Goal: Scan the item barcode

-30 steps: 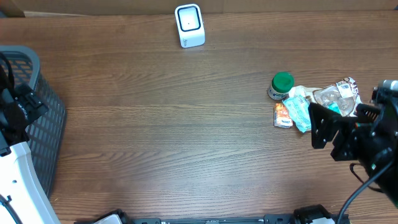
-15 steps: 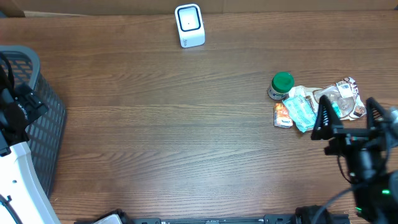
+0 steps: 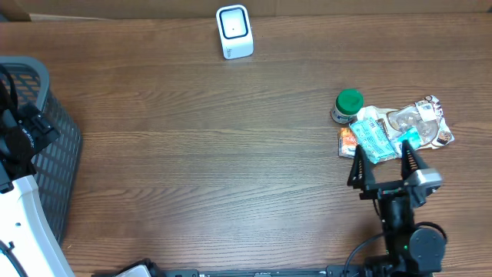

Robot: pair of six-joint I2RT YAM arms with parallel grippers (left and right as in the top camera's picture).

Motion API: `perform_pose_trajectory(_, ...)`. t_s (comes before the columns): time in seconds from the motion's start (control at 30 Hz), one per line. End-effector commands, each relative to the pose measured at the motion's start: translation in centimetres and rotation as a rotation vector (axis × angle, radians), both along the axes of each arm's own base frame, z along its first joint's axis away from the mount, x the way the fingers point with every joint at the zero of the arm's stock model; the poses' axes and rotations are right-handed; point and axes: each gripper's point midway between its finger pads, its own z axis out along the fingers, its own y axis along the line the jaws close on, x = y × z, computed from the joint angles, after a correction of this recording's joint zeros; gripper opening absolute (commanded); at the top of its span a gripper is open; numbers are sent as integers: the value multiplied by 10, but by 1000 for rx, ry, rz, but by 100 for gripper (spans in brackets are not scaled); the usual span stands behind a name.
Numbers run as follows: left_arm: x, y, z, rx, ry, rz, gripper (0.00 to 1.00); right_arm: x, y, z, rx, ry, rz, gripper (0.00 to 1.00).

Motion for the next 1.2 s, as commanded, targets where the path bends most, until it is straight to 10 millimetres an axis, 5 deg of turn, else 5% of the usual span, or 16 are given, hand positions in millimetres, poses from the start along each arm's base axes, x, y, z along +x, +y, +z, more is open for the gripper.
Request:
perform_pose_trajectory(0.0, 0, 1, 2, 7, 2, -8, 100, 0, 2, -14, -1, -5, 9, 100)
perform_pose_trajectory(0.27, 0, 1, 2, 7, 2, -8, 100, 7, 0, -77, -18, 214, -8, 100)
perform_pose_trajectory(1.17, 0, 1, 2, 7, 3, -9, 100, 7, 0, -78, -18, 217, -8, 100)
